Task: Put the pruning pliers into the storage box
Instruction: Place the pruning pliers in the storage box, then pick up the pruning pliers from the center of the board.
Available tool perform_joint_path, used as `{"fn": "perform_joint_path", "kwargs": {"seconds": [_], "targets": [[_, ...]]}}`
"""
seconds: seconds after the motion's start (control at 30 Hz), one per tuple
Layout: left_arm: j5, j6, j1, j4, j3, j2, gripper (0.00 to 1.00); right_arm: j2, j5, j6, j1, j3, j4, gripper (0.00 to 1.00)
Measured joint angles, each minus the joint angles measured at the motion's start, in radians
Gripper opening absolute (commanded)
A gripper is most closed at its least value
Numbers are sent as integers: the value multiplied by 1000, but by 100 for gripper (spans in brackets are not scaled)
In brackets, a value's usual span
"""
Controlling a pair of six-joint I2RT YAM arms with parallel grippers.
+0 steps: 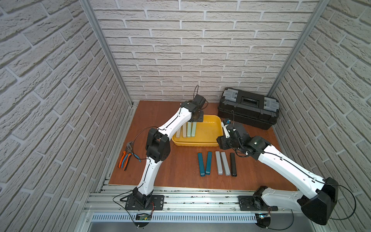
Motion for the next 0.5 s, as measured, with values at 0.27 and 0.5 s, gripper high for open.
{"fn": "perform_joint_path", "kwargs": {"seconds": [0.27,0.5], "targets": [[-8,10,-26,56,-294,-254,57,-63,104,86,-11,9,-145,65],[-8,-4,-35,146,-610,-556,59,-36,138,163,-106,-88,-194,65]]}}
